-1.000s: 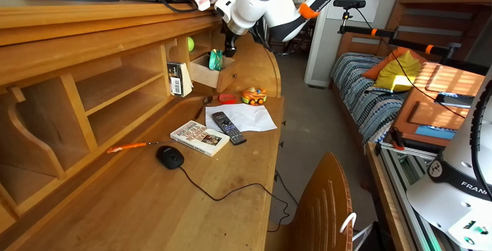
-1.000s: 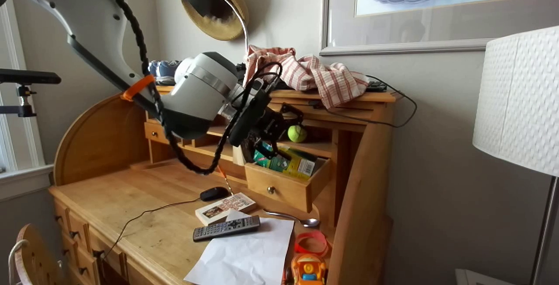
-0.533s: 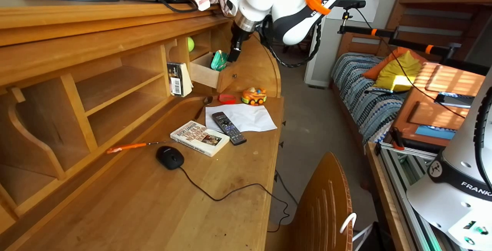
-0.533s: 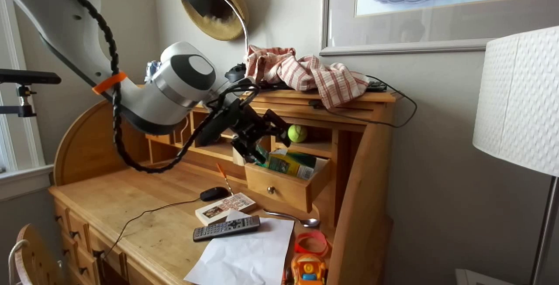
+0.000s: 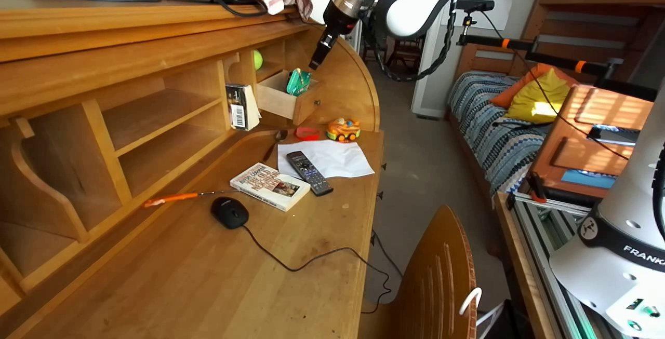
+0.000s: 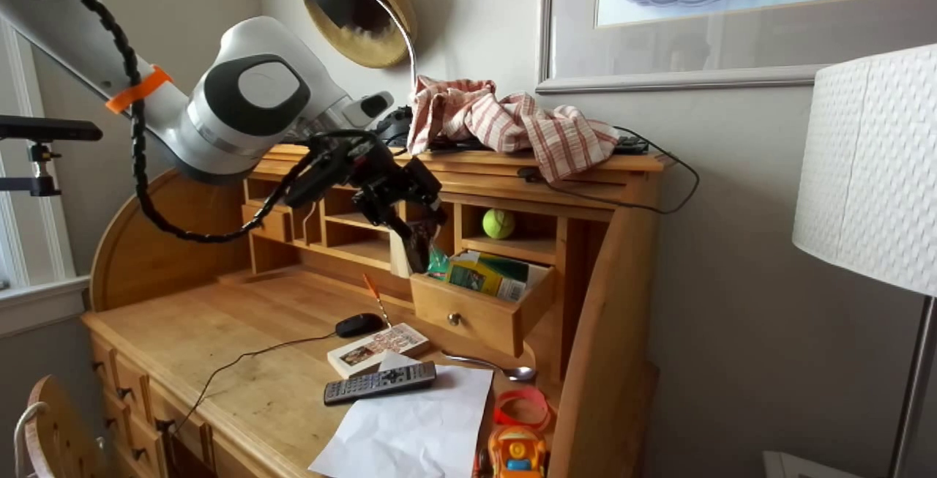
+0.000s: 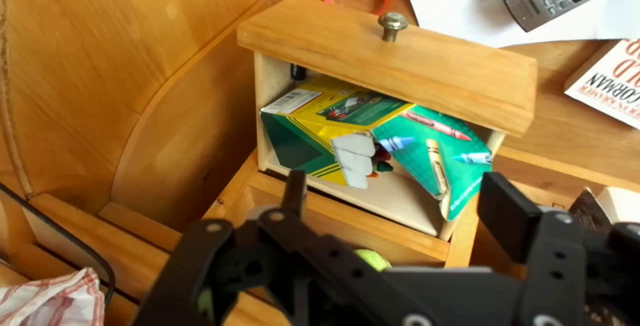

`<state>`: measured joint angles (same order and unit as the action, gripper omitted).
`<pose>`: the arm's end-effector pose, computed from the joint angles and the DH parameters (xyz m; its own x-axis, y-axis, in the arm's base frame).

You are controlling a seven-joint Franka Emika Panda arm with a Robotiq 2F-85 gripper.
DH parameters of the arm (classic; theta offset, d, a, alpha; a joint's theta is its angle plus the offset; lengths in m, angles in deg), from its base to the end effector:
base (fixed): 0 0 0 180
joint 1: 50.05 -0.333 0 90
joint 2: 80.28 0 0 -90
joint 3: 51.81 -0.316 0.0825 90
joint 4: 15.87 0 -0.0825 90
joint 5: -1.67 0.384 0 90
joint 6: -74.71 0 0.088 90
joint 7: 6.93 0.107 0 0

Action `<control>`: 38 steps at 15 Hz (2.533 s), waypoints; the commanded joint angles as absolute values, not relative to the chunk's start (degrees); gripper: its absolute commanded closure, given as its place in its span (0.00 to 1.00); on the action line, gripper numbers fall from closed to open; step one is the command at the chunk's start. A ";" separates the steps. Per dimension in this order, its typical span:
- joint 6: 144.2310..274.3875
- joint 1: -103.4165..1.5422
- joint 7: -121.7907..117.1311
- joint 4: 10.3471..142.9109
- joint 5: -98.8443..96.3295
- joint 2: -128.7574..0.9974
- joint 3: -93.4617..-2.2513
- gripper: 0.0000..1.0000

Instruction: Put the crayon box in the top right drawer

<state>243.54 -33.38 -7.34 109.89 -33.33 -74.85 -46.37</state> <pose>0.5542 -0.1835 0.4090 0.8381 0.2781 0.4692 0.0493 -0.8954 0.4425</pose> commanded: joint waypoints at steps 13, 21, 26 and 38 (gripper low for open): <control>250.67 -37.40 -13.10 112.09 -6.82 -70.21 -44.87 1.00; 249.55 -33.04 -12.30 100.18 -2.93 -58.46 -49.91 1.00; 250.46 -37.58 -9.62 93.72 -2.80 -53.16 -44.64 1.00; 247.15 -24.30 -21.04 103.22 -1.14 -63.29 -60.16 1.00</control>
<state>247.63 -28.53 -16.71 98.34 -3.64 -58.89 -55.83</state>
